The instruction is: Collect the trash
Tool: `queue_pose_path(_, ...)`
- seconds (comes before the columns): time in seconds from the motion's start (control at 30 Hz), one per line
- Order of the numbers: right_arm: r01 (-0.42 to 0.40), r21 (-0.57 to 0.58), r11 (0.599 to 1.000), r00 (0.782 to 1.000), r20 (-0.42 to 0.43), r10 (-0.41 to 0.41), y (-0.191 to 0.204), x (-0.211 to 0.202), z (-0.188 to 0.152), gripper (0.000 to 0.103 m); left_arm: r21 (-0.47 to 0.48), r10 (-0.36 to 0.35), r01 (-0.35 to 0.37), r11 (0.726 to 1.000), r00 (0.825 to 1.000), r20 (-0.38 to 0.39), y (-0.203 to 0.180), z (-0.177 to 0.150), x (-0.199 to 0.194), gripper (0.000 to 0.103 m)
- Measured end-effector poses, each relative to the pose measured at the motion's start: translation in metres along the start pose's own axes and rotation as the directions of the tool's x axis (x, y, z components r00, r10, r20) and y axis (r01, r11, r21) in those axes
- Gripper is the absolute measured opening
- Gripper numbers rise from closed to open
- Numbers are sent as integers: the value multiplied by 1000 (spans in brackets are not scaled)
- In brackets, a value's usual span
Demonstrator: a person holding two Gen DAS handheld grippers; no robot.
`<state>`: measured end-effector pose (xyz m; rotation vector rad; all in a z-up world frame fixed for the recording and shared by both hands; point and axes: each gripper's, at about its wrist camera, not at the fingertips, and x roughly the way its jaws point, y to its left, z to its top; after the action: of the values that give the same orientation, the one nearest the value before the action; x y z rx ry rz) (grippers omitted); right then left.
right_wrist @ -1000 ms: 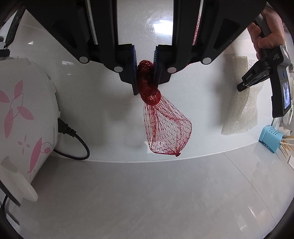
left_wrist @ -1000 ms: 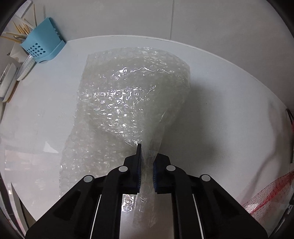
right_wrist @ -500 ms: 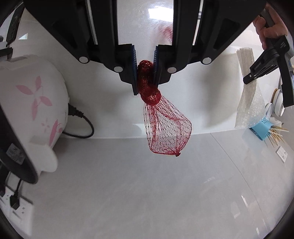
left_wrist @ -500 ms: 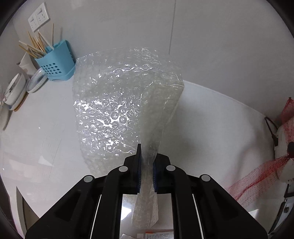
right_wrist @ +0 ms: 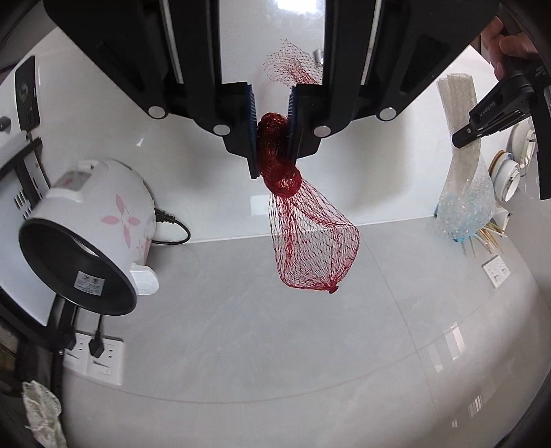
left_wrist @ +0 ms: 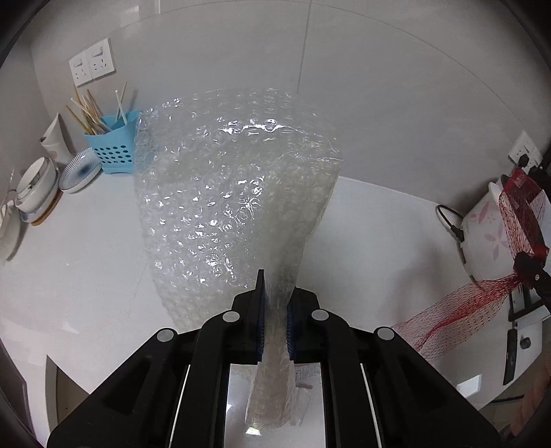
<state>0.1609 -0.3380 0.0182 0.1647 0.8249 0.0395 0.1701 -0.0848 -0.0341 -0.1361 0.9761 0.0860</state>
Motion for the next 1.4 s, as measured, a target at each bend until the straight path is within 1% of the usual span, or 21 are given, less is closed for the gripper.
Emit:
queue_pose_path(0.17, -7, -3, 1000, 1000, 29, 7, 15, -32, -21, 13, 27, -32, 31, 999, 999, 27, 7, -29, -40, 9)
queue_pose_path(0.4, -13, -1, 1000, 998, 60, 13, 45, -81, -63, 13, 62, -69, 65, 996, 996, 58, 26, -68, -84, 9)
queue_pose_path(0.6, -8, -3, 1000, 997, 71, 9, 67, -117, -109, 13, 77, -100, 94, 993, 992, 74, 48, -111, -117, 9)
queue_pose_path(0.67, -7, -9, 1000, 997, 78, 8, 73, -130, -127, 13, 68, -115, 111, 992, 991, 71, 54, -127, -127, 9)
queue_pose_path(0.8, -10, -7, 1000, 998, 65, 10, 86, -152, -162, 13, 70, -130, 126, 990, 989, 65, 71, -163, -146, 9)
queue_pose_path(0.87, 1, -20, 1000, 998, 66, 0, 93, -163, -180, 13, 74, -134, 130, 989, 989, 59, 78, -179, -152, 9)
queue_pose_path(0.97, 3, -10, 1000, 998, 60, -3, 99, -177, -204, 13, 84, -142, 138, 987, 989, 48, 87, -203, -160, 9)
queue_pose_path(1.1, 8, -15, 1000, 999, 46, -7, 107, -187, -233, 13, 90, -150, 147, 985, 988, 35, 99, -229, -167, 9)
queue_pose_path(1.27, 7, -28, 1000, 1000, 26, -6, 115, -191, -263, 13, 89, -147, 147, 985, 989, 3, 109, -258, -162, 9)
queue_pose_path(1.4, 3, -45, 999, 1000, -5, -4, 117, -184, -286, 13, 75, -134, 136, 988, 990, -40, 115, -284, -146, 9)
